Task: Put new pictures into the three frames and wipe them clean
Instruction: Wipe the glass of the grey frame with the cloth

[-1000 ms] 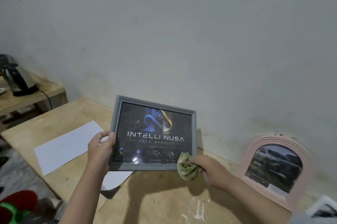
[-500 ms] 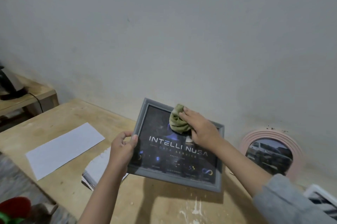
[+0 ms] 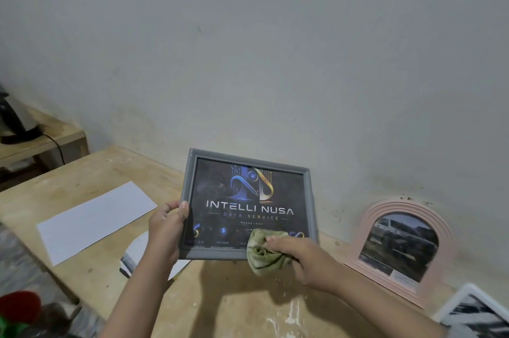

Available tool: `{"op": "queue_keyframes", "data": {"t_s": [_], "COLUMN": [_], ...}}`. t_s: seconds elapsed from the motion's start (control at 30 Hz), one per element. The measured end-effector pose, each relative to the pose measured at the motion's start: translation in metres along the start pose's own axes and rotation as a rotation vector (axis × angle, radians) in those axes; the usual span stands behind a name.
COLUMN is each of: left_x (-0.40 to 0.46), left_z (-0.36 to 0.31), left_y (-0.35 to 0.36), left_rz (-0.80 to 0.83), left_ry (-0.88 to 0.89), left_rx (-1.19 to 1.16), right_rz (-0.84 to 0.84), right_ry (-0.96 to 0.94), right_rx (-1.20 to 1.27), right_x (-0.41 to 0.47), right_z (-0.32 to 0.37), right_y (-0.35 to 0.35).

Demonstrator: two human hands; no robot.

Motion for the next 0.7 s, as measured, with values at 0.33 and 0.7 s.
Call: {"op": "queue_keyframes", "data": {"t_s": [0.33,0.7], "left_x": [-0.012,-0.015], "left_z": [0.004,0.0], "left_y": [0.012,0.008], "left_rz": [0.056,0.06], "left_ry": [0.015,0.044], "left_rx": [0.017,-0.02], "right_rz": [-0.271,-0.251], "right_ry": [0.067,-0.176], "right_rx": [-0.036,-0.43], "right_x": [0.065,0.028], "right_z": [0.006,0.017], "right_y": [-0.111,-0.027]}}
Point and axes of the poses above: each hand's wrist, its own x-axis towards the middle knuckle, its own y-axis out of the palm, z = x × y, the point moved 10 cm from there along x, towards the middle knuckle, and after that the axes turned 2 degrees about -y, right-handed, at the moved point
